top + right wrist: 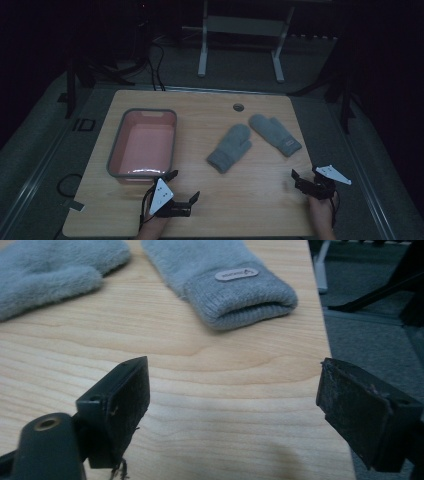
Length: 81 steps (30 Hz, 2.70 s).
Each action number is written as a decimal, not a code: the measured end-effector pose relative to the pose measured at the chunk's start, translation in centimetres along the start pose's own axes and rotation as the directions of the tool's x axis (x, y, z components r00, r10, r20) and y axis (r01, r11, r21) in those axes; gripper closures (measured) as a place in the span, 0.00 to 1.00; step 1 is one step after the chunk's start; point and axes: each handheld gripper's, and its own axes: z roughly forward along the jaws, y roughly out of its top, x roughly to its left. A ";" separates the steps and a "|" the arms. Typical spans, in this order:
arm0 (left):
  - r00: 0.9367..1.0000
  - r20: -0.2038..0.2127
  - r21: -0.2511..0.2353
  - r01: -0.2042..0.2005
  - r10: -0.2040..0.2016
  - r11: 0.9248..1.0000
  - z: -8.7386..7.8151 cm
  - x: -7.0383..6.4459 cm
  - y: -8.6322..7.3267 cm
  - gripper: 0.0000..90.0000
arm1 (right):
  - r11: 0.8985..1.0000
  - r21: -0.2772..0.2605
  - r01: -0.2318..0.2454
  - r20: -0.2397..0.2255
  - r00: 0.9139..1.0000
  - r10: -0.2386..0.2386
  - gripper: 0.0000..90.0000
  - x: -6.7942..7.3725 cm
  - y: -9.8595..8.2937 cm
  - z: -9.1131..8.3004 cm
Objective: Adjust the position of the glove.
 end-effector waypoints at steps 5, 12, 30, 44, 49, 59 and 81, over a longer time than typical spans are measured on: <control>1.000 -0.002 -0.007 0.022 -0.022 1.000 0.0 0.1 0.0 0.02 | 0.999 0.032 0.000 0.018 1.000 -0.001 0.16 0.1 0.1 0.3; 1.000 -0.001 -0.008 0.014 -0.014 1.000 0.0 0.1 0.0 0.02 | 0.999 0.043 0.012 -0.012 1.000 -0.011 0.16 0.2 1.1 0.4; 1.000 -0.001 -0.007 0.014 -0.014 1.000 0.0 0.1 0.0 0.02 | 0.992 0.088 0.091 -0.186 0.980 -0.073 0.15 1.2 5.7 2.1; 1.000 0.001 -0.005 0.013 -0.013 1.000 0.0 0.1 0.0 0.02 | 0.951 0.121 0.285 -0.407 0.888 -0.215 0.15 5.4 9.0 4.8; 1.000 0.002 -0.005 0.017 -0.017 1.000 0.0 0.2 0.0 0.02 | 0.939 0.130 0.318 -0.465 0.856 -0.225 0.15 7.0 9.5 6.2; 1.000 0.005 -0.001 0.014 -0.014 1.000 0.0 0.1 0.0 0.02 | 0.919 0.133 0.371 -0.498 0.827 -0.262 0.15 10.2 10.7 9.3; 1.000 0.005 0.010 0.027 -0.027 1.000 0.1 0.2 0.1 0.02 | 0.829 0.185 0.527 -0.525 0.766 -0.370 0.36 14.4 11.2 17.1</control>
